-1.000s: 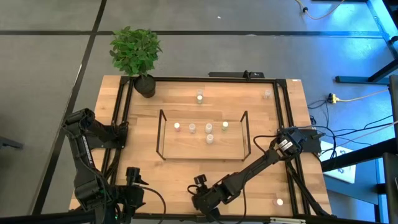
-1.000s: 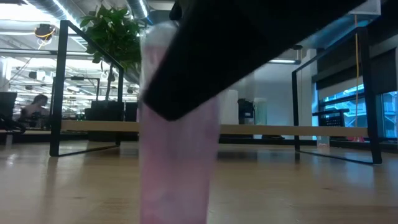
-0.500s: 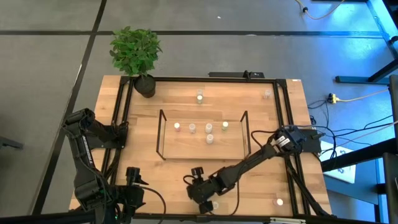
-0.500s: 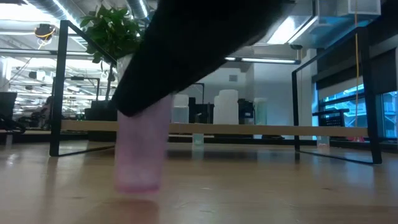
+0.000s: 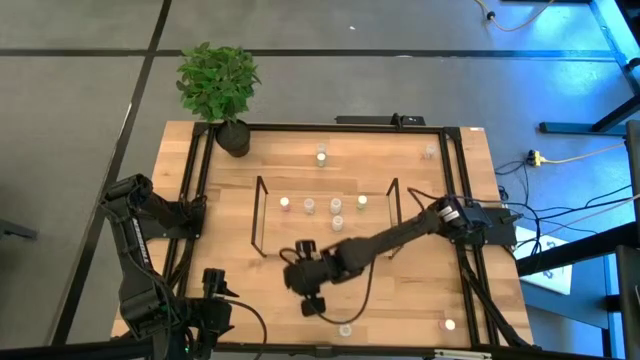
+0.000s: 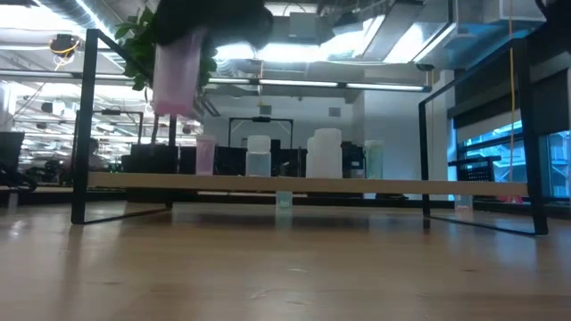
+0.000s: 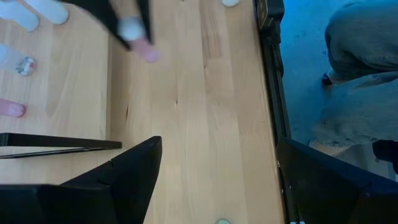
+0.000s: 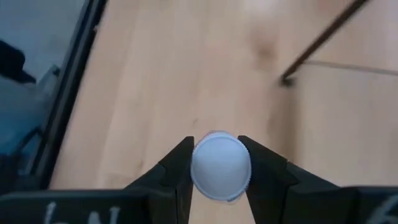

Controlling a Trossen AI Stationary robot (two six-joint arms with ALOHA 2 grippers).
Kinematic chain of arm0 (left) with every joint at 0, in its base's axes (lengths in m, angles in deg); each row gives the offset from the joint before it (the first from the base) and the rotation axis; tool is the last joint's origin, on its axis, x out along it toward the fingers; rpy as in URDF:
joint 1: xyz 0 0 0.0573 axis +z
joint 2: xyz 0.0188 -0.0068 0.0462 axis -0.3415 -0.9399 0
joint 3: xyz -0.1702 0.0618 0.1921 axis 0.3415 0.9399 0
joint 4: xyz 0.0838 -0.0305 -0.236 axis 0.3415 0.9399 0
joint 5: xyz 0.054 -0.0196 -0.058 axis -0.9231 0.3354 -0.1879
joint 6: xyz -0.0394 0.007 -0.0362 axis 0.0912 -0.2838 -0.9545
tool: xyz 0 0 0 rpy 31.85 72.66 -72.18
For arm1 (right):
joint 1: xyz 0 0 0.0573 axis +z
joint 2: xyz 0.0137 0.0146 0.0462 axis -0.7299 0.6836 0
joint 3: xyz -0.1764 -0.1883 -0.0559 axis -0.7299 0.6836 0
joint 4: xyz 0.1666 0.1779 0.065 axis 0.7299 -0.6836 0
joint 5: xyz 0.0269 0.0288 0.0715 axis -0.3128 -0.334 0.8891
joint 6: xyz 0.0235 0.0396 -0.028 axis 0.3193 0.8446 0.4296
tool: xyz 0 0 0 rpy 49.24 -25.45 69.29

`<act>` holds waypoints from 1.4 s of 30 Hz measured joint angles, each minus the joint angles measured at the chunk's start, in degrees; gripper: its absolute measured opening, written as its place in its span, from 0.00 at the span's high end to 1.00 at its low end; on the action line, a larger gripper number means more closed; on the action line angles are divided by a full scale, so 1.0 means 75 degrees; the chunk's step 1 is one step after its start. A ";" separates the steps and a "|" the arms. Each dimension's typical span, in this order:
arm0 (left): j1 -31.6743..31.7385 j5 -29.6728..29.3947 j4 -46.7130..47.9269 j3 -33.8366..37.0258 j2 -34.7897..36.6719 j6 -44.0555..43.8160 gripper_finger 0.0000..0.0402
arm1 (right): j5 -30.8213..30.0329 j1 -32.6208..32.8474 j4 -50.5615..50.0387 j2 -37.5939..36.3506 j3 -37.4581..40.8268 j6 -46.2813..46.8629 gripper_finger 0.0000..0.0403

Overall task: Pick and place medicine bottles onto shelf by color
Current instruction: Put the left pink pill bottle on the shelf aligned with the other pink pill bottles

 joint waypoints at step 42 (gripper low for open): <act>0.0069 -0.1227 0.0517 0.0000 0.0000 -0.0431 0.22 | 0.0270 -0.2173 0.0055 0.0691 -0.0635 -0.1534 0.70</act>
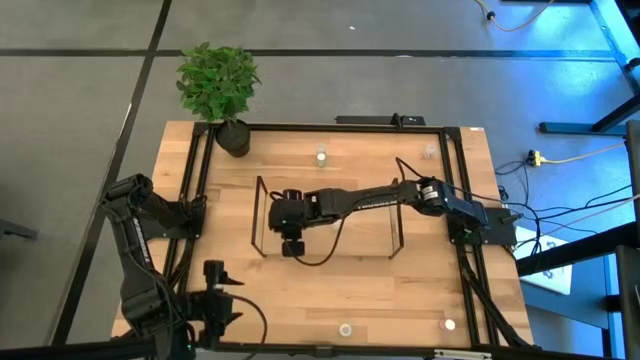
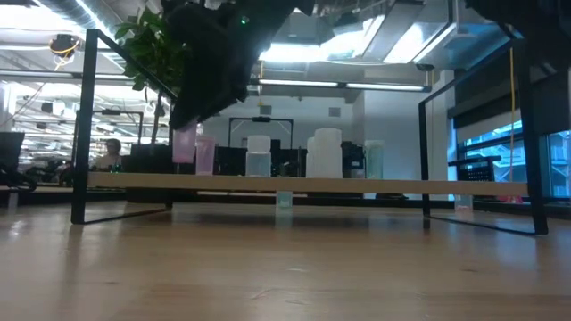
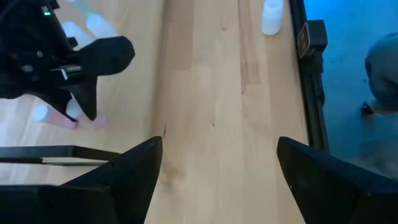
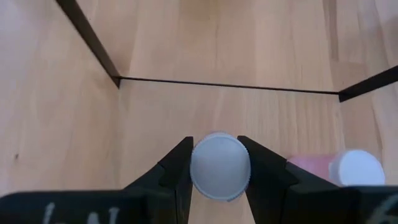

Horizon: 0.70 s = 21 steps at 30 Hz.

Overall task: Pick and place medicine bottles onto shelf by color
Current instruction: Put the left pink pill bottle on the shelf aligned with the other pink pill bottles

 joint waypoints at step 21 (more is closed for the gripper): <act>-0.0002 -0.0370 0.0048 0.0000 0.0000 -0.0047 0.22 | 0.0159 -0.0075 -0.0087 0.0188 -0.0003 -0.0019 0.70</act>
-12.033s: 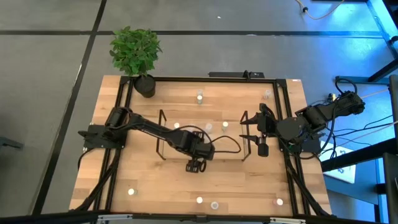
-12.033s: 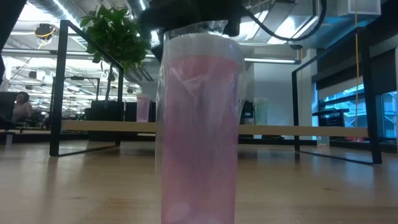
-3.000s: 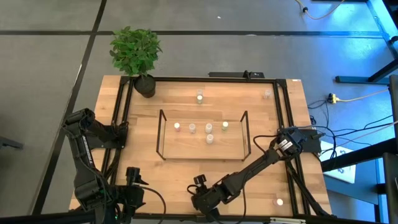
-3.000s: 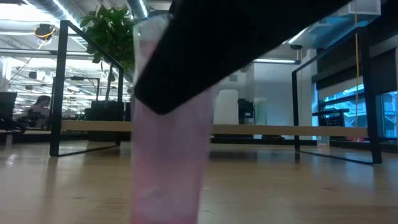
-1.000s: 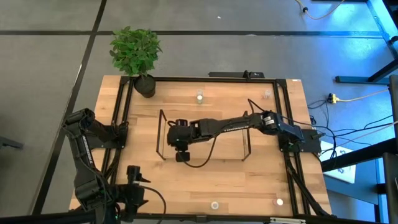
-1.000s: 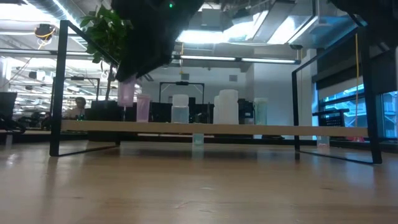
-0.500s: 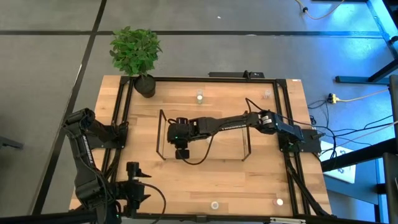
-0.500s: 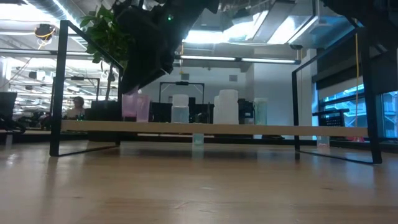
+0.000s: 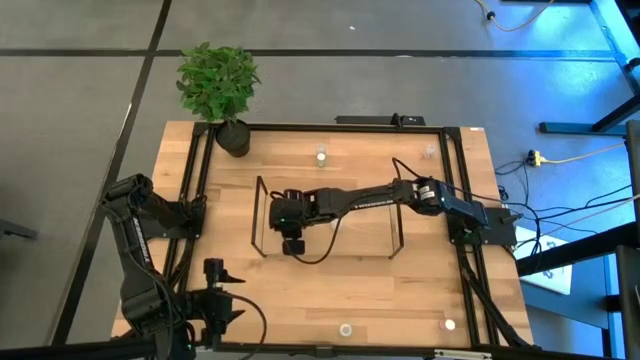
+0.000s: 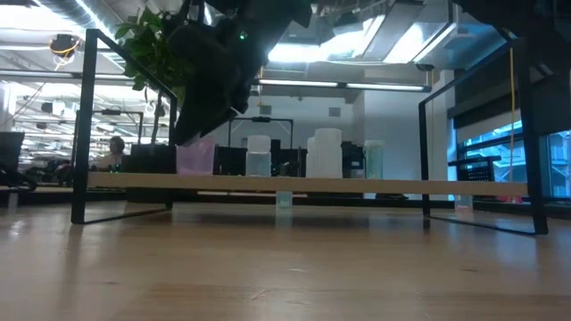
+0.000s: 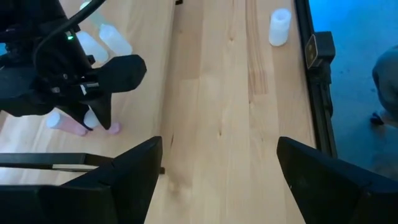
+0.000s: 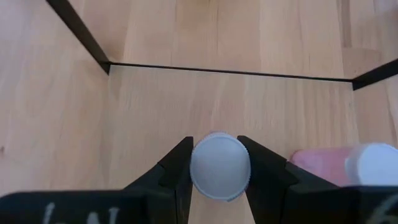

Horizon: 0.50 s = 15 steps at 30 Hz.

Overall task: Pick and place medicine bottles onto shelf by color
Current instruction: Put the left pink pill bottle on the shelf aligned with the other pink pill bottles

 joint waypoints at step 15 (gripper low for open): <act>0.0052 0.0015 0.0009 0.0000 0.0000 -0.0373 0.22 | -0.0001 -0.0015 0.0131 0.0015 0.0000 -0.0029 0.70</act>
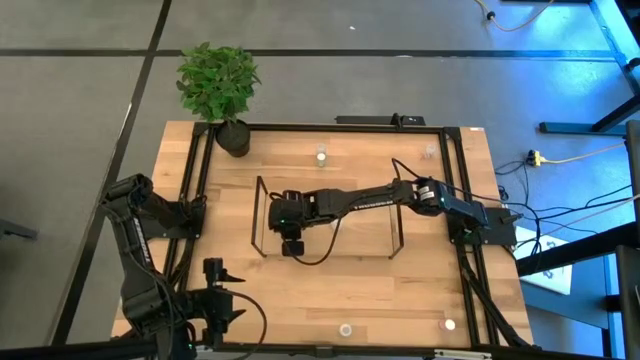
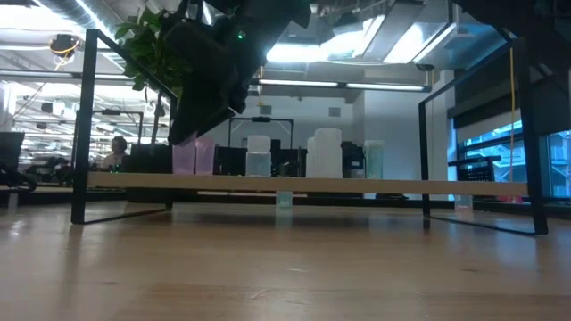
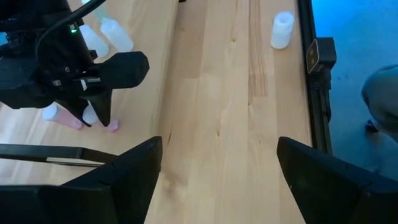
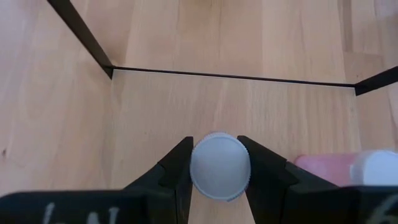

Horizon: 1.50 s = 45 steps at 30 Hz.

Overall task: Pick and place medicine bottles onto shelf by color
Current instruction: Put the left pink pill bottle on the shelf aligned with the other pink pill bottles

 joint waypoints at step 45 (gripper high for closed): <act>0.0000 0.0012 0.0006 0.0000 0.0000 0.0055 0.22 | -0.0041 -0.0076 -0.0213 0.0029 0.0015 0.0258 0.54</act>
